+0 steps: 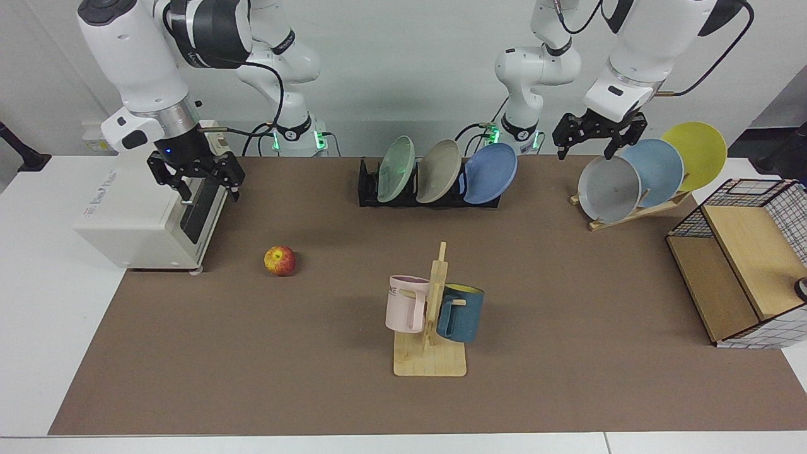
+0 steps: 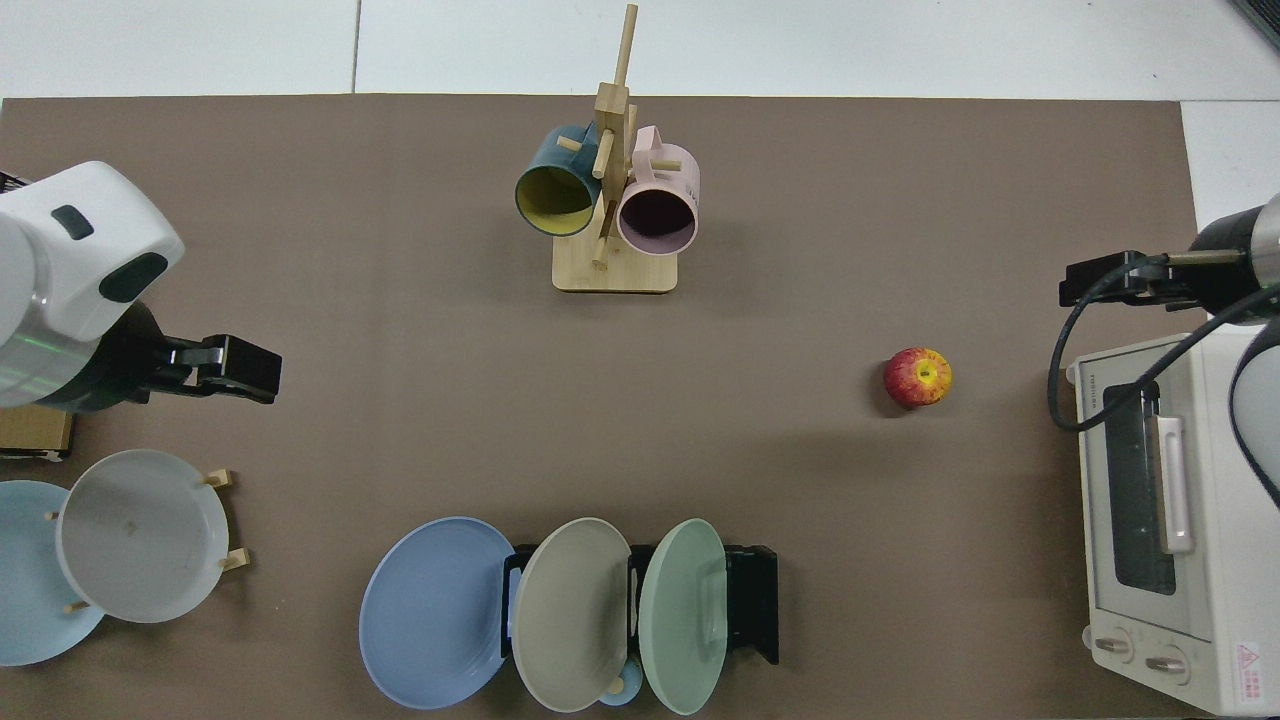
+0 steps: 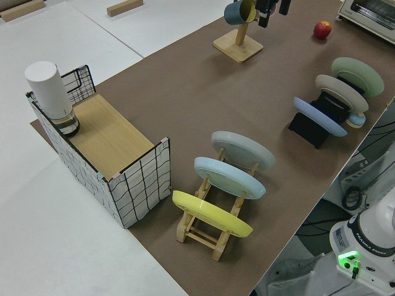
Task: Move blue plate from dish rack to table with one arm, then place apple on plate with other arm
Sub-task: 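Move the left gripper down toward the blue plate in the dish rack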
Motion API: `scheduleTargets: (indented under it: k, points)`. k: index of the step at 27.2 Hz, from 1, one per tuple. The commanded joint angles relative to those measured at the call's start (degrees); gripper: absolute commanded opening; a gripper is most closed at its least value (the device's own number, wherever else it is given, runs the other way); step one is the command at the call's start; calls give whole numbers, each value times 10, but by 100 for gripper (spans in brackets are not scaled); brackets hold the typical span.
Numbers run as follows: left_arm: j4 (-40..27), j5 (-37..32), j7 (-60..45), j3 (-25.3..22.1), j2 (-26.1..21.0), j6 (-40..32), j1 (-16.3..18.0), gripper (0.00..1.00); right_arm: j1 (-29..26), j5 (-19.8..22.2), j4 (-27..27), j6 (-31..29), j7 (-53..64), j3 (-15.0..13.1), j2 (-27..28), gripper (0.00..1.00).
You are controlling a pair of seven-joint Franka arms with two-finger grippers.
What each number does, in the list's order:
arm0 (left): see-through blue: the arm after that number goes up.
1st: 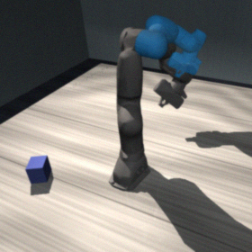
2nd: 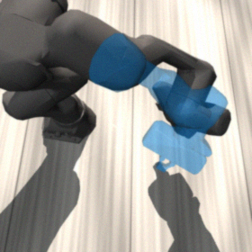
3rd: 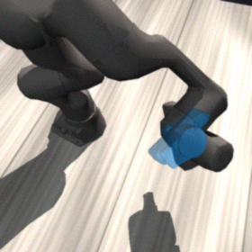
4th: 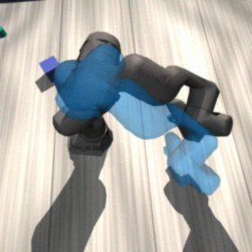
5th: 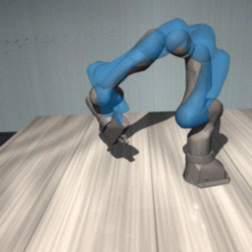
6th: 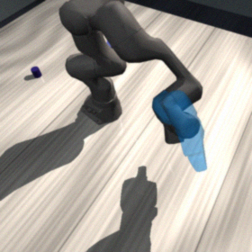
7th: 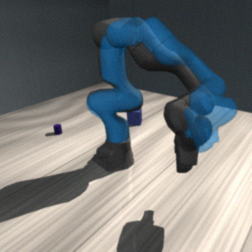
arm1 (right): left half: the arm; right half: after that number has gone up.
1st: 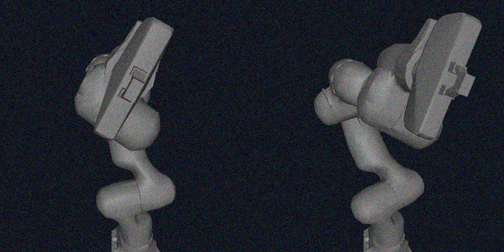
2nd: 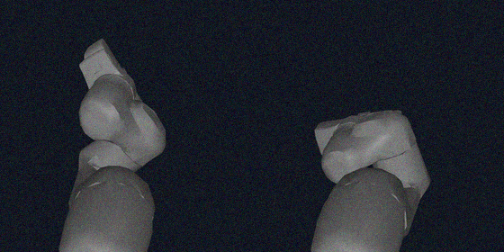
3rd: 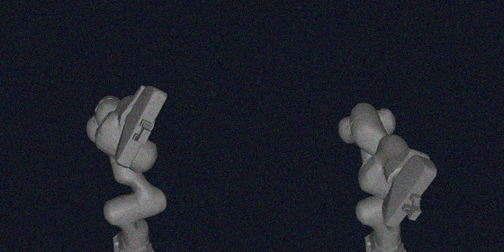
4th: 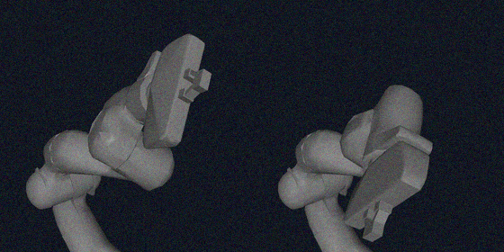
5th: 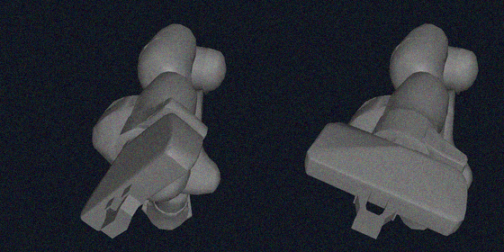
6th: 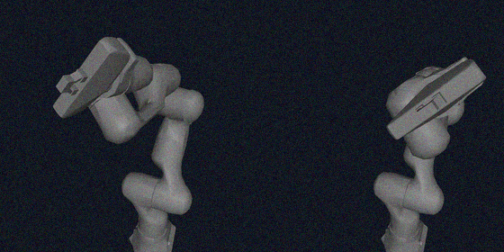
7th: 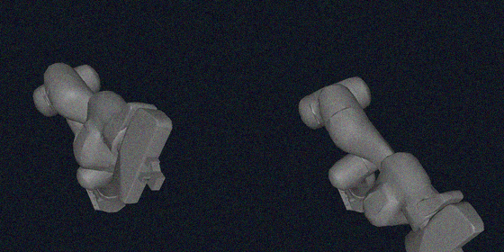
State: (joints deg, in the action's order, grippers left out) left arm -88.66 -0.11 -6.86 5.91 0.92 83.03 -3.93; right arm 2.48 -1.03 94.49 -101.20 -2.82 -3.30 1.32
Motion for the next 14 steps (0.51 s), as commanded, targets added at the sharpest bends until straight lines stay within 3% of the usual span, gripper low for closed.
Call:
scheduleTargets:
  k: [1,14]
  points:
    - [10,2,9,1,0,-1,6,100,-3,-6,8,-11,-4,1,-3,100]
    - [12,2,0,1,6,-4,6,100,-2,-6,8,-11,-4,1,-3,100]
